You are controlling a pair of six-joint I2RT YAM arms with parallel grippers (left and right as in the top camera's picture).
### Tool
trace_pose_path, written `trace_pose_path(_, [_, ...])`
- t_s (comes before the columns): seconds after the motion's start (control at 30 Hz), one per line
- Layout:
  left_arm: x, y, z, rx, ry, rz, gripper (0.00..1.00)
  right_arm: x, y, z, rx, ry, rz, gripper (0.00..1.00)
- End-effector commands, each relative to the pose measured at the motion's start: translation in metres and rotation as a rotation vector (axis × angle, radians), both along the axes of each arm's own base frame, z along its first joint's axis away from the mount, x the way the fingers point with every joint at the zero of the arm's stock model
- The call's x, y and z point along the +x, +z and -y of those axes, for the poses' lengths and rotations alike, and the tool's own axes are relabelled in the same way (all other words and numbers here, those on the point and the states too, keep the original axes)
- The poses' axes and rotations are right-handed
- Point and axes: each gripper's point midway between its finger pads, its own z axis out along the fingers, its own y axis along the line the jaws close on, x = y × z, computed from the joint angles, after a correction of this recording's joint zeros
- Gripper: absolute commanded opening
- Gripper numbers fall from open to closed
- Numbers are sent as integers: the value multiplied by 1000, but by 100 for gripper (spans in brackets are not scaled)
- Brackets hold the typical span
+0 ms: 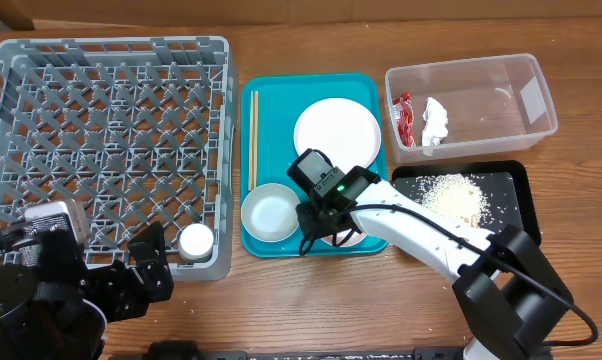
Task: Sort waste into correct bins and load items into the dishwasher
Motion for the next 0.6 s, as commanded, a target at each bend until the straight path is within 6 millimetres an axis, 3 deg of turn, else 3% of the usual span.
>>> trace_pose_path(0.0, [0,2,3,4,-23,7,100,2,-4,-2,21,-109,-34,33])
trace_pose_path(0.1, [0,2,3,4,-23,7,100,6,-4,1,24,-125,-33,38])
trace_pose_path(0.33, [0,2,3,4,-23,6,100,21,7,4,41,-153,-17,38])
trace_pose_path(0.57, [0,2,3,4,-23,7,100,28,27,15,-56,-11,39,42])
